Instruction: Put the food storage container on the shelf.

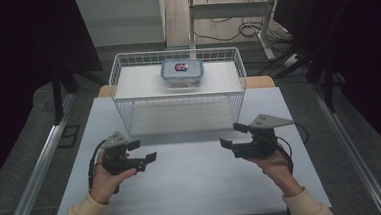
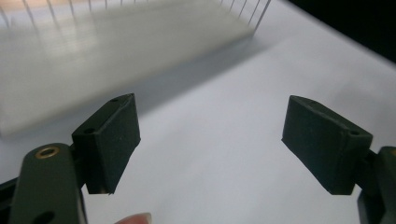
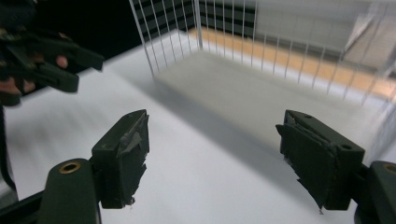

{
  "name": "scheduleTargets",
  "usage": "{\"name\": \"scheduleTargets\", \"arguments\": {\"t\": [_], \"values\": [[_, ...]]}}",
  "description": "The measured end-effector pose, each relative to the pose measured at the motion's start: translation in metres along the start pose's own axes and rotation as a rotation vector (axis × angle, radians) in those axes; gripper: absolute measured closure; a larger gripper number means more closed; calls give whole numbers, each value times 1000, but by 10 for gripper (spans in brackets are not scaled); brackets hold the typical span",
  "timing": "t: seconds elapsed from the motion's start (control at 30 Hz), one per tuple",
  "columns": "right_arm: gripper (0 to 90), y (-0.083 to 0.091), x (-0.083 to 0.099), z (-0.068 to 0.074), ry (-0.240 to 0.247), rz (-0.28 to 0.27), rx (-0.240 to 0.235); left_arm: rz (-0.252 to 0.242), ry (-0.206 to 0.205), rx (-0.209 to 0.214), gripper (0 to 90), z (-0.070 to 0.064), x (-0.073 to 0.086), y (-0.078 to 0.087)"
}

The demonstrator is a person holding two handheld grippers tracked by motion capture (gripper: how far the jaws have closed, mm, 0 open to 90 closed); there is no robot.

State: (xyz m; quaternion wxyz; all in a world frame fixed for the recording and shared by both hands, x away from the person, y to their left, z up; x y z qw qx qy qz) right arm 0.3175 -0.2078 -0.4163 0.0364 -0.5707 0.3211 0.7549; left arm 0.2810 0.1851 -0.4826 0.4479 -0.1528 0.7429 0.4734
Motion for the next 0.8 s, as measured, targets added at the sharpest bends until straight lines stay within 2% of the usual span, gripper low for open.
{"name": "scheduleTargets", "arguments": {"t": [0.07,0.17,0.27,0.33,0.4,0.53,0.63,0.8], "values": [[237,0,17,4,-1,13,17,14,2,-18,186,0,13,-1],[238,-3,47,7,-35,38,14,23,1,-52,187,2,29,1],[239,-9,71,4,-57,81,33,25,-2,-91,190,5,40,3],[239,-13,80,1,-71,103,44,27,1,-102,190,6,44,5],[239,-16,82,-2,-72,121,56,16,-2,-119,190,7,46,7],[238,-16,80,-2,-61,105,63,-12,9,-149,198,11,46,7],[236,-16,81,-2,-59,112,69,-4,31,-140,198,13,48,5],[239,-18,82,-1,-19,127,81,8,14,-159,197,13,50,2]]}}
Point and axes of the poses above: each handheld gripper's, and its own axes: y roughly backward along the jaws, x roughly out of its underside, z roughly to its left, the point moved 1 cm from there along -y, roughly forward along the jaws, and after that the axes turned 8 degrees about -x, right-handed, at the moved point
